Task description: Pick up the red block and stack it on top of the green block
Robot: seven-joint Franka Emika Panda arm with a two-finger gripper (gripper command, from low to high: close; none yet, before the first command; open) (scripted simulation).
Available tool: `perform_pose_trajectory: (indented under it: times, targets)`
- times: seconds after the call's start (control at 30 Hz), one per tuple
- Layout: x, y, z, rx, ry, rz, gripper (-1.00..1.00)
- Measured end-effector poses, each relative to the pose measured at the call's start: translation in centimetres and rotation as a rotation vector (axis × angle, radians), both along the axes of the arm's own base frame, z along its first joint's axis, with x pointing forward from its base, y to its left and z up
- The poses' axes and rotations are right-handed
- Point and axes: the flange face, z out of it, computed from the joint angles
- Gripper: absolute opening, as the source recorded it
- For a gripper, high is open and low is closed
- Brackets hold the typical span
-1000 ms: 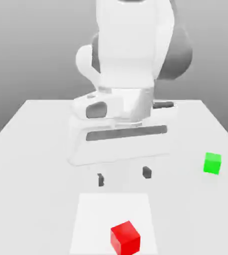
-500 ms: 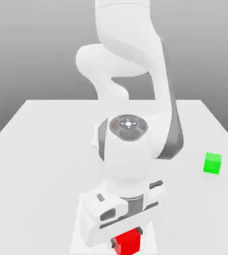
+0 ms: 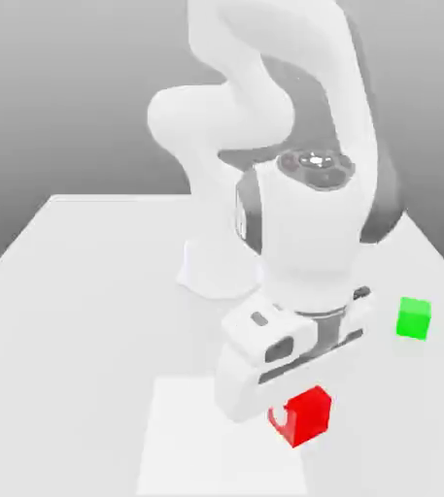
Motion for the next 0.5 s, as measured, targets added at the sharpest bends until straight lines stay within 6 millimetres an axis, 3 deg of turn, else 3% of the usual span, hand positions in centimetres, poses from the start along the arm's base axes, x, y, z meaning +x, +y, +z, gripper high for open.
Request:
perform_pose_trajectory:
  times: [0.07,0.13,0.2,0.37,0.5]
  targets:
    - [-4.9,6.8,0.7,0.007,0.003,0.128,-1.00]
    - [-9.7,11.2,1.3,0.008,0.004,0.219,-1.00]
    - [-14.6,14.3,1.6,0.002,0.004,0.301,-1.00]
    - [-24.6,17.2,1.7,-0.030,-0.011,0.430,-1.00]
    - [-25.8,17.6,-0.7,-0.040,-0.022,0.449,-1.00]
